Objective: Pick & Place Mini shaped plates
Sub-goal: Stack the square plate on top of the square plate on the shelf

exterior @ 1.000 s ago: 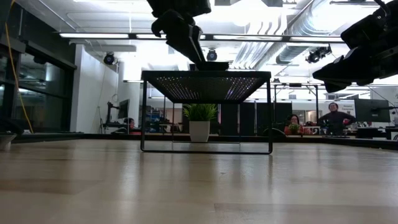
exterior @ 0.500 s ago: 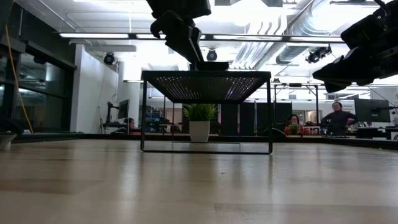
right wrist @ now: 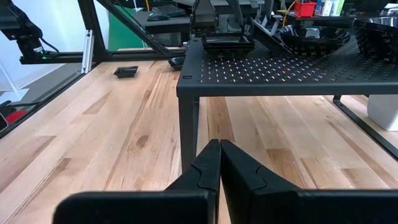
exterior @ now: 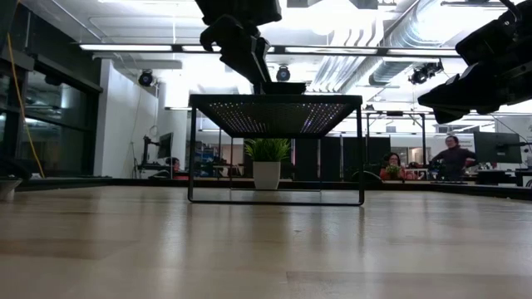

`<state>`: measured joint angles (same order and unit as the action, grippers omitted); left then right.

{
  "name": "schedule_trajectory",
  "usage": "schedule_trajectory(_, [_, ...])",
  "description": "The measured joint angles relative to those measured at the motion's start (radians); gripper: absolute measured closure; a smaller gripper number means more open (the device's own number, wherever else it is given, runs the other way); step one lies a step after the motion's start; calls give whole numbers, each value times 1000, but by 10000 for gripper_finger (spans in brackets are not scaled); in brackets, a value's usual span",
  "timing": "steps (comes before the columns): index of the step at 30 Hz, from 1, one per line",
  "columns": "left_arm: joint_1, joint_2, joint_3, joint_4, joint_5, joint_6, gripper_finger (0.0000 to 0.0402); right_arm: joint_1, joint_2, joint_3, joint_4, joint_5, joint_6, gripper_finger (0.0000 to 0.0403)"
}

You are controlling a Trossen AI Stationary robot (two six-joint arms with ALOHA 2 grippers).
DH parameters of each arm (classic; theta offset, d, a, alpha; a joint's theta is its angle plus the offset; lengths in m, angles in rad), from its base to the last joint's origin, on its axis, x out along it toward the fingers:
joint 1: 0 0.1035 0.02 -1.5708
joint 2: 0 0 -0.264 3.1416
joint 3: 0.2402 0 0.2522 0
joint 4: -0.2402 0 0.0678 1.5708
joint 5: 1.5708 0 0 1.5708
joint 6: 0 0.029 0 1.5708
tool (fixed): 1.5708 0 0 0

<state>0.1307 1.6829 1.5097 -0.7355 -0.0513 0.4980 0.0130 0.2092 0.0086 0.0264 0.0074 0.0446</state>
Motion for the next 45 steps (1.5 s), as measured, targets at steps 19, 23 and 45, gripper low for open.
schedule_trajectory(19, [0,0,0,-1,23,2,302,0,0,0,0,0,0,398])
schedule_trajectory(23, [0,0,0,-1,24,14,303,0,0,0,0,0,0,398])
schedule_trajectory(45, [0,0,0,-9,8,21,303,0,0,0,0,0,0,398])
